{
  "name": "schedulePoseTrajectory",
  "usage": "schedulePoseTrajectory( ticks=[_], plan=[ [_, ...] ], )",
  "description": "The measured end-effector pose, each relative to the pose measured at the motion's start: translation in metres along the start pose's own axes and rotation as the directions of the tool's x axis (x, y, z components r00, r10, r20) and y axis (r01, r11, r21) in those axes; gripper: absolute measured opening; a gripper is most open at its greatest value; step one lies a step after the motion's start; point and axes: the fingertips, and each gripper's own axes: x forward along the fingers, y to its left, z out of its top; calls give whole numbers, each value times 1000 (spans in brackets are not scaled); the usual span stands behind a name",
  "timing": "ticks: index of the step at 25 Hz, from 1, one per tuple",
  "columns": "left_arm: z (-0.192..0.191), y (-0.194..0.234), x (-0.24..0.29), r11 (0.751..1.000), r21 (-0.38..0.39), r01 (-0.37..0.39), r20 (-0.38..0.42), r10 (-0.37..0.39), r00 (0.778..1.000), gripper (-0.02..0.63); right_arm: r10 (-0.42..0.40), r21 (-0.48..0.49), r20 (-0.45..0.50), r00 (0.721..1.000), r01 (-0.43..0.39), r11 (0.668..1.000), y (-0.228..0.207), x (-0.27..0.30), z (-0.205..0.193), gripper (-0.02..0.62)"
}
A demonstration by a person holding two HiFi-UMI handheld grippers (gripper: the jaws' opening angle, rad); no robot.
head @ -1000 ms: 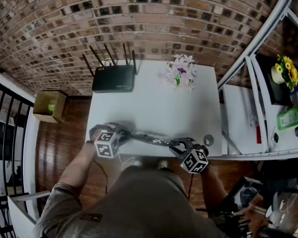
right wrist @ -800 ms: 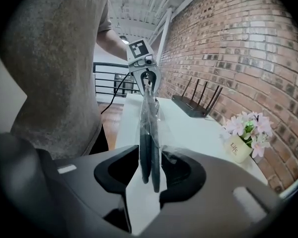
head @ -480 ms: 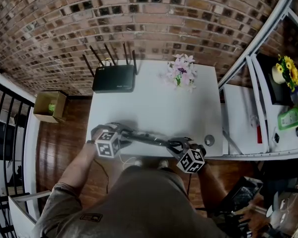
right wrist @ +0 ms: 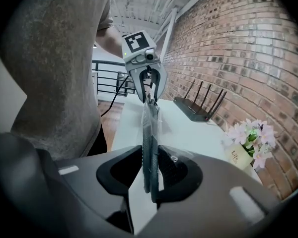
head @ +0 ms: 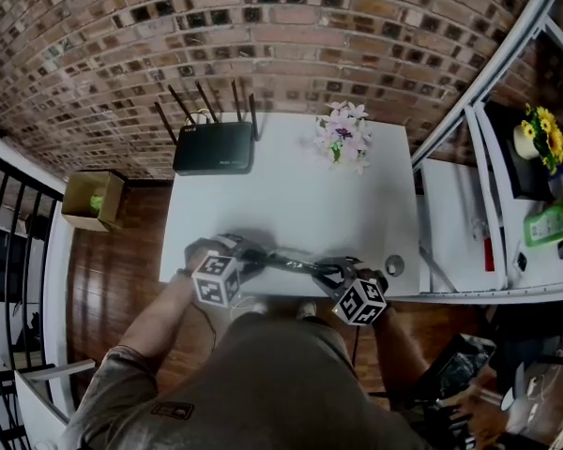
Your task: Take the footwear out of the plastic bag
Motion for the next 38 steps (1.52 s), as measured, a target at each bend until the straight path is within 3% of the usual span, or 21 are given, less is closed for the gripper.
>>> schedulePoseTrajectory(
  ticks=[4,7,20,26,38],
  plan=[
    [-19,3,-6,1000,-13,-13,-39,13,999,106,-10,8,-2,1000,10,1000,-3,-5,-5,117],
    [-31,7,-11,999,-38,-31,-46,30,999,64,-16,28,2,1000,16,999,-4,-10,-10,117],
    [-25,5,-10,999,-35,-22,-44,20,999,43,-3,27,-24,1000,3,1000,-1,7,-6,184],
    [-26,3,-10,999,-37,-17,-48,16,999,41,-17,-32,-39,999,16,999,-3,12,1,137],
    [-50,6,-18,996,-78,-32,-86,26,996,38,-33,-10,-38,999,33,999,-8,-13,-15,124]
  ],
)
